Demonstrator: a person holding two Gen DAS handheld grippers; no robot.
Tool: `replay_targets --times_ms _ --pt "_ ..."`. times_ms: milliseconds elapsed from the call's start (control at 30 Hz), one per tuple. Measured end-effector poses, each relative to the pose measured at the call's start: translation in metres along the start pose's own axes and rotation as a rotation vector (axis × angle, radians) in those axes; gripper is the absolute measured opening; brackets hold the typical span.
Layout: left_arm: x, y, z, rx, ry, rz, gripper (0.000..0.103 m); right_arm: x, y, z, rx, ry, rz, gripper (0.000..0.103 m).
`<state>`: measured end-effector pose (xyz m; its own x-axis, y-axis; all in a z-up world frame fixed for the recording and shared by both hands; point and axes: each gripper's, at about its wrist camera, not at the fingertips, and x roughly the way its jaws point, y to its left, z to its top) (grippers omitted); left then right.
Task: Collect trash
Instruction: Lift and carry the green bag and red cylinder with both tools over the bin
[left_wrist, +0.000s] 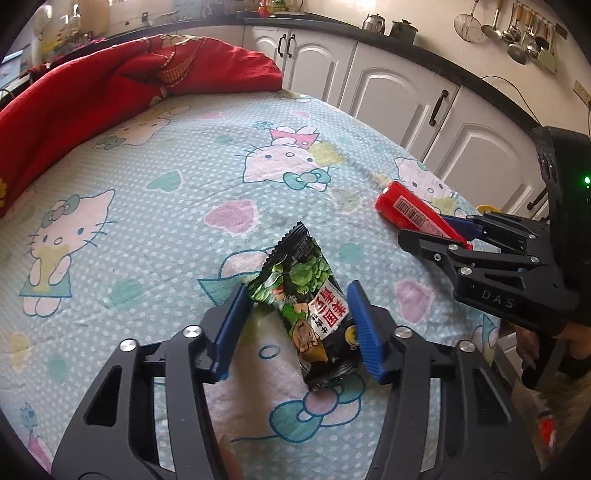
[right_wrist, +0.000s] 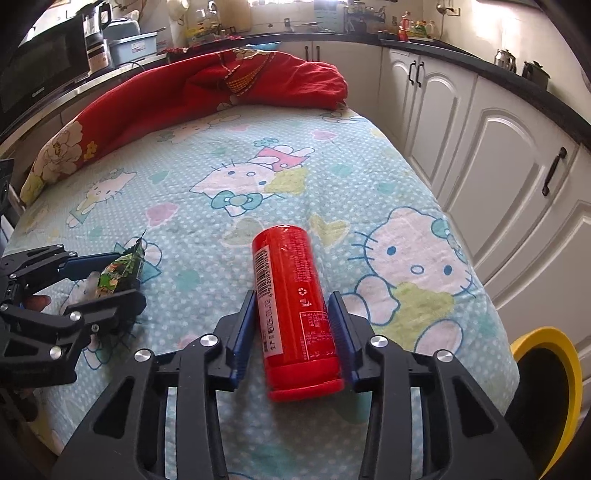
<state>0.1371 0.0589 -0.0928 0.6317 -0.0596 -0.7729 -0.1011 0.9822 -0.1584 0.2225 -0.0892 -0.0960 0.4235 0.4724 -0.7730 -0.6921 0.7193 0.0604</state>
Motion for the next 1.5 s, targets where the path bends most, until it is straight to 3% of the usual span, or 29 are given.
replay_targets --times_ms 67,133,267,800,1500 --pt "-0.001 0.000 -0.001 0.002 0.000 -0.015 0.026 -0.003 0.001 -0.004 0.019 -0.006 -0.008 0.036" --pt "-0.002 -0.002 -0.002 0.011 0.002 -0.025 0.019 -0.005 0.001 -0.006 0.036 -0.010 -0.011 0.035" --pt "-0.002 -0.006 -0.003 0.025 -0.001 -0.036 0.014 -0.011 0.003 -0.014 0.079 -0.014 -0.007 0.034" --pt "-0.017 -0.027 0.002 0.066 -0.036 -0.078 0.011 -0.048 0.004 -0.035 0.150 -0.054 0.018 0.033" --pt "-0.024 -0.105 0.040 0.151 -0.111 -0.187 0.011 -0.132 -0.080 -0.063 0.308 -0.169 -0.110 0.033"
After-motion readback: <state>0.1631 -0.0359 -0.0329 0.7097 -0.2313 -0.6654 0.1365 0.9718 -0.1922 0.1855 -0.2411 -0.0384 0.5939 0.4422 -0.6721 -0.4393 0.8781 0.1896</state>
